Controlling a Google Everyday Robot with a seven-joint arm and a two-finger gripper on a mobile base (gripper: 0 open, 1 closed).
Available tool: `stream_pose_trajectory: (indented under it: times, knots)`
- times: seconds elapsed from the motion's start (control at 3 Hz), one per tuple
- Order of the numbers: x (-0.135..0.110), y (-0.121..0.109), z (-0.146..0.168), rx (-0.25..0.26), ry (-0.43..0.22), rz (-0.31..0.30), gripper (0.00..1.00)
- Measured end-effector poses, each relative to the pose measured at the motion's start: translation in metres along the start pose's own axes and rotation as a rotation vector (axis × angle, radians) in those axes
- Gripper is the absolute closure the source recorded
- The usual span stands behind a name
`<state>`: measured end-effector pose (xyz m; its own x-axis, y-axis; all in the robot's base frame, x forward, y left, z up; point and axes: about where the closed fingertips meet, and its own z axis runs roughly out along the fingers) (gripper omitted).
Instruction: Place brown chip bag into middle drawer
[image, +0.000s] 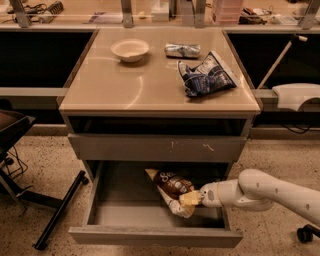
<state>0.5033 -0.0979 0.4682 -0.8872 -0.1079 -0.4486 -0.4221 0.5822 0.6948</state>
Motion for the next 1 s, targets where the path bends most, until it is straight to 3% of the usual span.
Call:
stream_pose_trajectory:
  times: [0.67, 1.0]
  knots:
    - [0.016, -0.022, 0.009, 0.053, 0.033, 0.034, 1.00]
    - [0.016, -0.022, 0.009, 0.053, 0.033, 0.034, 0.81]
